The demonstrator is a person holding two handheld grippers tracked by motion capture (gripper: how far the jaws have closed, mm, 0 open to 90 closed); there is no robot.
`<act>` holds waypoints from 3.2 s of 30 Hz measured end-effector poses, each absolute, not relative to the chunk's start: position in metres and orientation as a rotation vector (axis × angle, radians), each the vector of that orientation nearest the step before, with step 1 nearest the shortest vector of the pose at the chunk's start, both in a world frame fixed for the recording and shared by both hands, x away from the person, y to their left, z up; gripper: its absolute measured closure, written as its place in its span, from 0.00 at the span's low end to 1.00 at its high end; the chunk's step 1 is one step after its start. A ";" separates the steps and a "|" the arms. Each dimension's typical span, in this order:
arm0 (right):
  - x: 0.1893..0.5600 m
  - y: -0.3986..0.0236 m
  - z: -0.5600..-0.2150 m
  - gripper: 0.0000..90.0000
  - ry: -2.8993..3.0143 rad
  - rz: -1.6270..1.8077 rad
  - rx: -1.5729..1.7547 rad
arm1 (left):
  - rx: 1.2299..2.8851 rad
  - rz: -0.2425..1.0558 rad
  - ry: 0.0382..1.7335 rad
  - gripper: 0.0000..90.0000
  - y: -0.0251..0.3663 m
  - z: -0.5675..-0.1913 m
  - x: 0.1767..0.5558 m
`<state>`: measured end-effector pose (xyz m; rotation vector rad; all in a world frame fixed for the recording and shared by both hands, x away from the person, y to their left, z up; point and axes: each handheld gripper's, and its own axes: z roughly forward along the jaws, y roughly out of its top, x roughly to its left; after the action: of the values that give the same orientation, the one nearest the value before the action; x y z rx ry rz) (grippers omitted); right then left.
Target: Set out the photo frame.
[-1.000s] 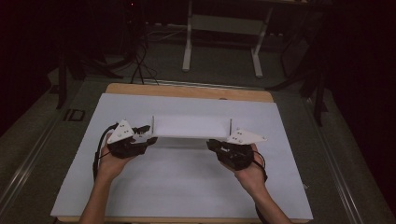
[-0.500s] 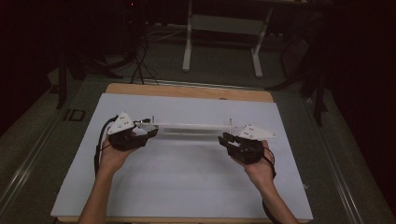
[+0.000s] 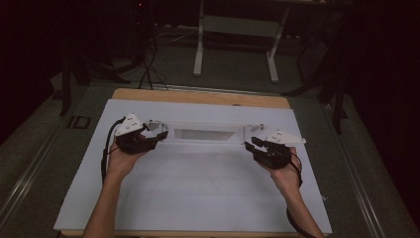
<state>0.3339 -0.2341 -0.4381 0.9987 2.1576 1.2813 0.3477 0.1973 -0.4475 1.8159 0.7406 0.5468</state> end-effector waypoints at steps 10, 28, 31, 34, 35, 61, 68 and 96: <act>0.346 -0.249 -0.444 0.67 2.114 1.211 1.026 | 1.800 0.554 0.761 0.53 0.197 -0.445 0.355; 0.392 -0.243 -0.452 0.50 2.143 1.286 0.969 | 1.778 0.485 0.831 0.36 0.197 -0.452 0.373; 0.393 -0.243 -0.453 0.51 2.128 1.296 0.980 | 1.793 0.489 0.831 0.33 0.193 -0.458 0.378; 0.395 -0.244 -0.454 0.50 2.128 1.317 0.986 | 1.791 0.488 0.829 0.35 0.191 -0.462 0.381; 0.396 -0.244 -0.455 0.50 2.127 1.324 0.985 | 1.790 0.494 0.833 0.36 0.190 -0.464 0.383; 0.421 -0.232 -0.466 0.52 2.087 1.327 1.002 | 1.758 0.581 0.935 0.48 0.186 -0.481 0.401; 0.424 -0.230 -0.466 0.52 2.075 1.310 1.019 | 1.755 0.587 0.957 0.47 0.185 -0.480 0.404; 0.398 -0.235 -0.455 0.51 2.097 1.323 1.113 | 1.759 0.468 1.026 0.48 0.182 -0.464 0.381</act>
<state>0.3975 -0.2353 -0.4545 1.1131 2.0974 1.3234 0.3806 0.1824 -0.4638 1.7586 1.0258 0.4681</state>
